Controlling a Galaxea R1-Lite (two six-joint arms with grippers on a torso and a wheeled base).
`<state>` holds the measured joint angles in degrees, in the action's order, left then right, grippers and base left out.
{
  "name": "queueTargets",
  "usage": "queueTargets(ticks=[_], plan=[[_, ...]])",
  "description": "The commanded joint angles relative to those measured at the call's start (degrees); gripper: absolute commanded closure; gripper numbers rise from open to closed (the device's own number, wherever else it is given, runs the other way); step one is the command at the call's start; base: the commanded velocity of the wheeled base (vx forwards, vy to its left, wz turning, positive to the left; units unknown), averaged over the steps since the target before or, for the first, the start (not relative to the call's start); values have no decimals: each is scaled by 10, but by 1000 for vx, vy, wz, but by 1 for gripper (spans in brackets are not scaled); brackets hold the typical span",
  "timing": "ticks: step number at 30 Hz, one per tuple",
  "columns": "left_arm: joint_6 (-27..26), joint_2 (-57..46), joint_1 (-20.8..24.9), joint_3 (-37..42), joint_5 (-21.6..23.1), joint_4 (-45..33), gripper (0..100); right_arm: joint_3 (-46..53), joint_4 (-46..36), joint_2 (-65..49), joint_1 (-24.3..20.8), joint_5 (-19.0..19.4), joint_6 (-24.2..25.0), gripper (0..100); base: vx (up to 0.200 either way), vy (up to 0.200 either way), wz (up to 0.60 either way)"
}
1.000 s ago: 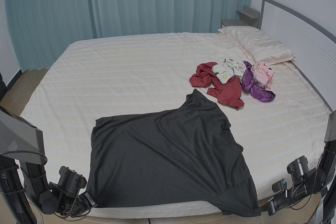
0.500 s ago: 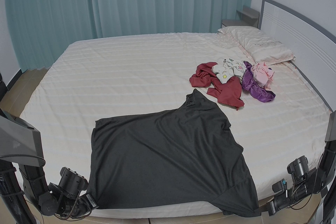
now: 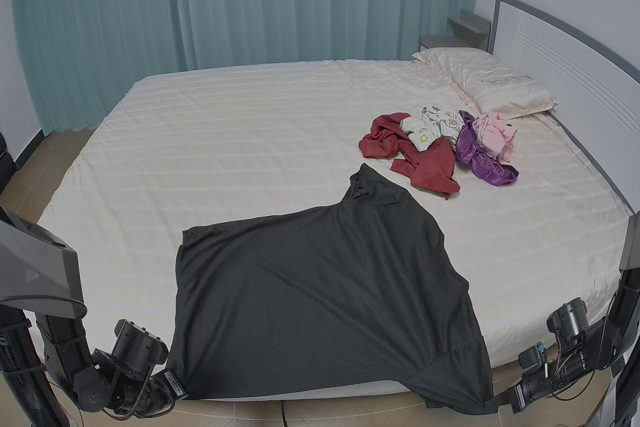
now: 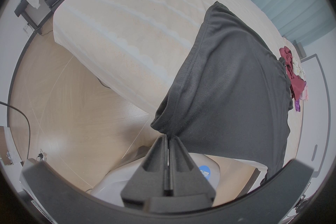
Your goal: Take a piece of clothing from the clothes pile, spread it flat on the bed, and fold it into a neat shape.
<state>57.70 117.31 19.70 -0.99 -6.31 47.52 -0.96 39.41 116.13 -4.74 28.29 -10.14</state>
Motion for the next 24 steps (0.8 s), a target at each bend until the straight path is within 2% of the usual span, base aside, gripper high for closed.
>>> queueTargets(ticks=[1,11,15,21,24], plan=[[0,2,0,9,0,0,100,10,1,1,0,1,-1,100,0,0,0],[3,-4,0,9,-2,1,100,10,5,-9,0,3,-1,100,0,0,0],[12,-23,0,6,-5,6,100,8,20,-52,2,7,5,100,0,0,0],[13,-67,-1,-4,-12,-1,100,-19,34,-63,4,7,7,100,0,0,0],[13,-95,-7,-33,-20,-31,100,-55,36,-79,13,5,9,100,0,0,0]])
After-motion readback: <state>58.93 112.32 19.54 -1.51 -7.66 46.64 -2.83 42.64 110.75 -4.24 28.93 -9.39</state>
